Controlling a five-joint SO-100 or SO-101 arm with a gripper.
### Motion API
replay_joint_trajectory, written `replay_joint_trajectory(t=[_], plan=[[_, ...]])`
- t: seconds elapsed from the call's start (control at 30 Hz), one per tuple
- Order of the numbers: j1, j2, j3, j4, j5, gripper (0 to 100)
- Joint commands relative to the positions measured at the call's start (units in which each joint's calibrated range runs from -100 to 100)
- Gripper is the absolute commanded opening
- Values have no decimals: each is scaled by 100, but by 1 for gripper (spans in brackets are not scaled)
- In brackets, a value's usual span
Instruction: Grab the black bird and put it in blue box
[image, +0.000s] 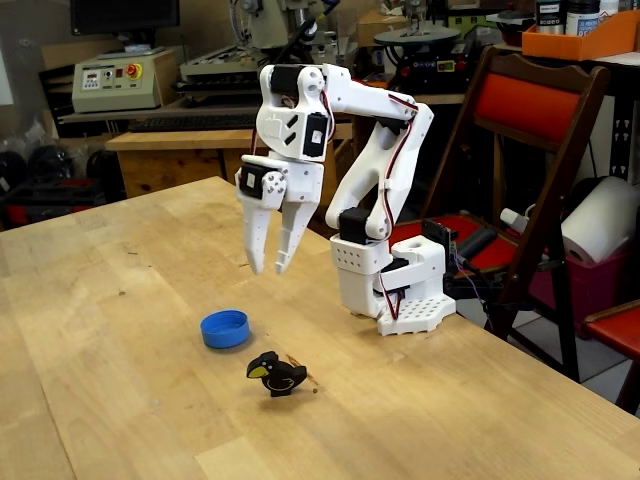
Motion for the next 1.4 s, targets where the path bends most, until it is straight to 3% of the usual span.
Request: replay_joint_trajectory(t=[0.0,0.23,0.37,0.6,0.93,1.37], plan=[[-167,-25,-320,11,-5,18],[-189,1,-312,11,10,35],[-189,18,-250,11,-10,41],[-197,78,-232,11,10,41],[-204,1379,-303,11,-10,41],[-560,1405,-303,58,20,41]])
